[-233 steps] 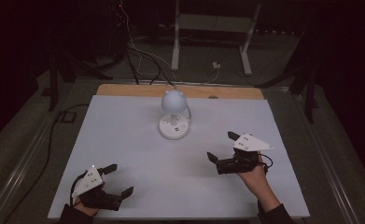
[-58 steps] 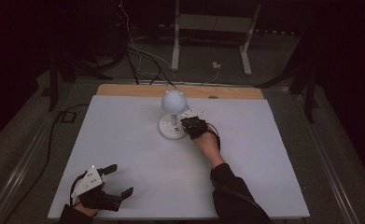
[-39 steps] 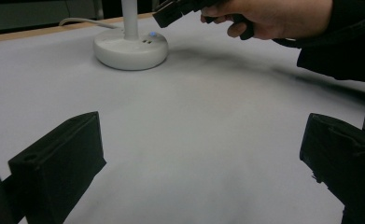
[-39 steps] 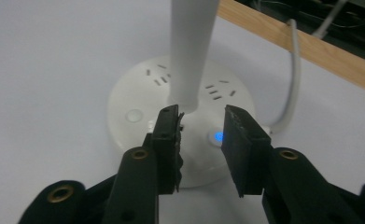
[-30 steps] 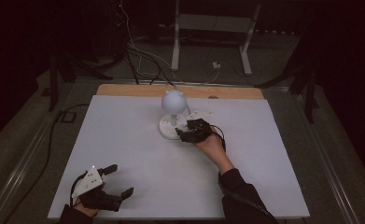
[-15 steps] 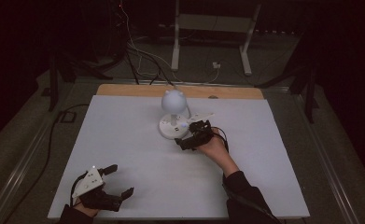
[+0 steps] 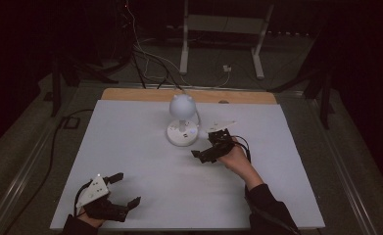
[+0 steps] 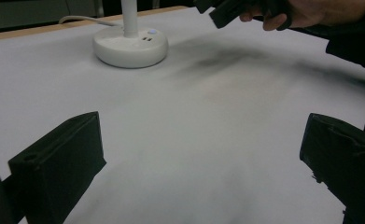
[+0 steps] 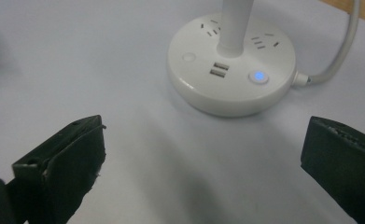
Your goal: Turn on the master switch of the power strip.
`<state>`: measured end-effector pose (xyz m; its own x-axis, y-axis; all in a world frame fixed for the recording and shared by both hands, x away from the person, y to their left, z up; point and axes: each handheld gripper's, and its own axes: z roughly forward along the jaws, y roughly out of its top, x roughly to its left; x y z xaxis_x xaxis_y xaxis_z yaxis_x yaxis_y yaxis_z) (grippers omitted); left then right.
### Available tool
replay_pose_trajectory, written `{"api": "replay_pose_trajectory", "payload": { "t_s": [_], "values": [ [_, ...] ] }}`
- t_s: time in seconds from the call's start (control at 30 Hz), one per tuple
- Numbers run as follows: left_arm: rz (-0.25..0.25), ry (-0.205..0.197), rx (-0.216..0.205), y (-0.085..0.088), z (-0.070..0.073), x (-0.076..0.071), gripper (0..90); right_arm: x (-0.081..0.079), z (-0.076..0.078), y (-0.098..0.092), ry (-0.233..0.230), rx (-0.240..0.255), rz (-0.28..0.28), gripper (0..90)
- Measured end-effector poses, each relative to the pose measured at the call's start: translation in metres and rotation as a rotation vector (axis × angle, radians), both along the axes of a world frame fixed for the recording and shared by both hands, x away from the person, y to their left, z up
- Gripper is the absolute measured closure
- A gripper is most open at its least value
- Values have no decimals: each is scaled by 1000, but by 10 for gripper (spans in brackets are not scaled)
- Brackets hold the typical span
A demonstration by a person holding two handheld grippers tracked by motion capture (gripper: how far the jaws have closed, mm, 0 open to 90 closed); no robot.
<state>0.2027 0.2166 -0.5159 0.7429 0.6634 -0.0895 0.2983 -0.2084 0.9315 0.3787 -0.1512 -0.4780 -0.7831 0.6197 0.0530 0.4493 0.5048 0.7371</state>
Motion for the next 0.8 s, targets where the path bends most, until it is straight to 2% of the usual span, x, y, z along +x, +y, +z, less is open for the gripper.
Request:
{"api": "replay_pose_trajectory", "payload": {
  "t_s": [0.1,0.13,0.37,0.8],
  "values": [
    [0,1,0,0,0,0,2,-4,2,-9,-9,15,4,0],
    [0,1,0,0,0,0,2,-5,3,-11,4,17,10,0],
    [1,1,1,0,0,0,2,-15,6,-26,5,11,15,0],
    [-1,0,2,-1,0,-1,2,-43,-11,-53,10,-21,0,0]
  ]
}}
